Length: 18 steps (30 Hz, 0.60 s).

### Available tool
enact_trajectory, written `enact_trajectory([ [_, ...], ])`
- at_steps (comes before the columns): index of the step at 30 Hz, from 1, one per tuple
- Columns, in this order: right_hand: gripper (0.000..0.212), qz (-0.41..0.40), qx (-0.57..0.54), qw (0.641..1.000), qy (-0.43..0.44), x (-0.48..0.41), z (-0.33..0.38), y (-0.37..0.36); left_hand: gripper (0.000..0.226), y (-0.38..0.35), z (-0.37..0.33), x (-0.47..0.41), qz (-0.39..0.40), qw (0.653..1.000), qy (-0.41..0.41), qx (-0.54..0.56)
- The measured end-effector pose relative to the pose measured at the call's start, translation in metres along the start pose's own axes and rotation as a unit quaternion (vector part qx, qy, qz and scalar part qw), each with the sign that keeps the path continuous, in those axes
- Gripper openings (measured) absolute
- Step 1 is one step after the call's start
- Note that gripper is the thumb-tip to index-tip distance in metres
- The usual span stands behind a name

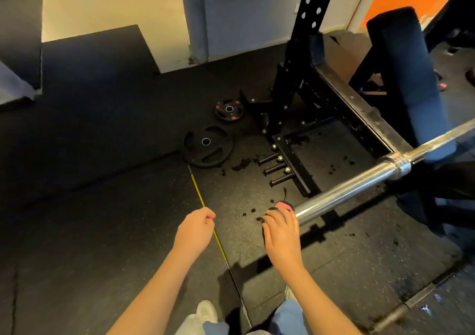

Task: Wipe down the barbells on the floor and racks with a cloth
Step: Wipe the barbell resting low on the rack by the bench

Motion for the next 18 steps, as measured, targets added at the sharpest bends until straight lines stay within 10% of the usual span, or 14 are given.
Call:
enact_trajectory([
  [4, 0.039, 0.083, -0.122, 0.985, -0.090, -0.007, 0.010, 0.000, 0.023, 0.038, -0.008, -0.007, -0.017, 0.999, -0.018, 0.037],
  [10, 0.031, 0.129, -0.378, 0.863, -0.310, -0.046, 0.010, 0.038, 0.022, 0.068, -0.062, -0.028, -0.051, 0.991, -0.060, 0.107],
  [18, 0.032, 0.099, -0.575, 0.754, -0.302, -0.150, 0.017, 0.113, 0.021, 0.116, -0.155, -0.074, -0.115, 0.969, -0.129, 0.178],
])
Point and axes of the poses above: each hand's wrist, its own x-axis away from the middle knuckle, its own y-axis out of the back of the hand, z = x × y, the point moved 8 cm from there along -x, towards the middle knuckle, and after that the axes turned 11 degrees about x, right-handed, at the moved point
